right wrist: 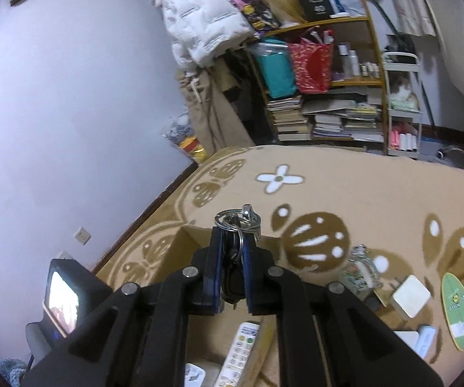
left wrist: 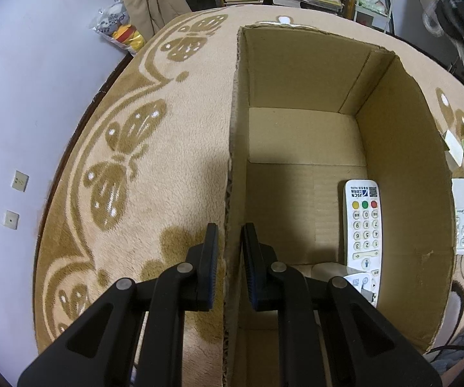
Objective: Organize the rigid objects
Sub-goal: 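Lift the key bundle with the right gripper toward the box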
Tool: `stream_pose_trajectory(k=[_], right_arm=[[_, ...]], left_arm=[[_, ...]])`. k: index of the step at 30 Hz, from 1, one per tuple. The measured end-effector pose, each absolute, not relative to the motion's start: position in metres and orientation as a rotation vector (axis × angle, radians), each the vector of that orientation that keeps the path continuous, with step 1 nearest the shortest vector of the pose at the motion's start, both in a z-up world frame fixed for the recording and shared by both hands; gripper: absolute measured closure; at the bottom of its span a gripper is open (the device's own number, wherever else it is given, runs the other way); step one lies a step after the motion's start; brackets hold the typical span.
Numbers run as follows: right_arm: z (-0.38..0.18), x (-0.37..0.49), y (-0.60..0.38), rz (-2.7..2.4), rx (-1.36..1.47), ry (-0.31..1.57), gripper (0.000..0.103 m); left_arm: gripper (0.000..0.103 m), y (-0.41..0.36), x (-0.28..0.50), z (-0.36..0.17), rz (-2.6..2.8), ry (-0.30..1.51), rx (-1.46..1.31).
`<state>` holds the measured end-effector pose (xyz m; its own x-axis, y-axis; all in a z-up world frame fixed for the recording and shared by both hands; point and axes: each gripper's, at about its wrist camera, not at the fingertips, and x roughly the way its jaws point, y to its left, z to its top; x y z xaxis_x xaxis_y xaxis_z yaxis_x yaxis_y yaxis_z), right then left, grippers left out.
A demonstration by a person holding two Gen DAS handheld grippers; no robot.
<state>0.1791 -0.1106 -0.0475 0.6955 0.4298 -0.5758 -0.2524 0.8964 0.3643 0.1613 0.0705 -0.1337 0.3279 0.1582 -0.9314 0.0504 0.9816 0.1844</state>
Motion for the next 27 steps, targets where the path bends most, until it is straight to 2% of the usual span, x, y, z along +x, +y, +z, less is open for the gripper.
stream_pose_trajectory(k=[13, 27], right_arm=[[-0.098, 0.173, -0.072, 0.447, 0.115, 0.858, 0.090], [-0.104, 0.171, -0.062, 0.439, 0.064, 0.879, 0.089]], left_arm=[[0.088, 0.065, 0.165, -0.142, 0.085, 1.248, 0.250], [0.088, 0.068, 0.164, -0.142, 0.080, 1.249, 0.232]])
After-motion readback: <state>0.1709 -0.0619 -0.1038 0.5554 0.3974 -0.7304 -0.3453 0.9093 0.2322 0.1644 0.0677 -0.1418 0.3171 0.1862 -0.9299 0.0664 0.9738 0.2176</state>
